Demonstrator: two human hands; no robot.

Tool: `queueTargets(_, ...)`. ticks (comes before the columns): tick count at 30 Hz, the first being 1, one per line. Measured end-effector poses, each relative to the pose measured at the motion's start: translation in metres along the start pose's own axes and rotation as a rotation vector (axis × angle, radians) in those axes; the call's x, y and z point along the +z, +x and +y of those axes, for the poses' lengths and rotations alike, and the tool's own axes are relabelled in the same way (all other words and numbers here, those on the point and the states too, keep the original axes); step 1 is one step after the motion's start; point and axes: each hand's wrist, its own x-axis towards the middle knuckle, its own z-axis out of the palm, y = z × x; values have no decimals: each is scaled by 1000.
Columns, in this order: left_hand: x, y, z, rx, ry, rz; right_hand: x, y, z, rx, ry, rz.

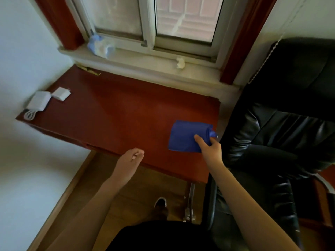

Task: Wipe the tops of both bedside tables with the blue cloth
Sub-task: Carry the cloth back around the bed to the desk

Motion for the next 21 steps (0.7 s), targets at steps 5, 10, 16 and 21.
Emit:
queueTargets(5, 16, 81, -1, 205, 348, 61, 24, 35, 44, 235, -95, 121)
queueTargets(10, 47, 113, -33, 245, 647, -94, 19, 39, 74, 353, -278, 178)
queueTargets(16, 54, 117, -49, 301, 716, -97, 5, 33, 78, 257, -1036, 186)
queueTargets(21, 54, 143, -42, 379, 716, -79, 30, 51, 94, -383, -1218, 20)
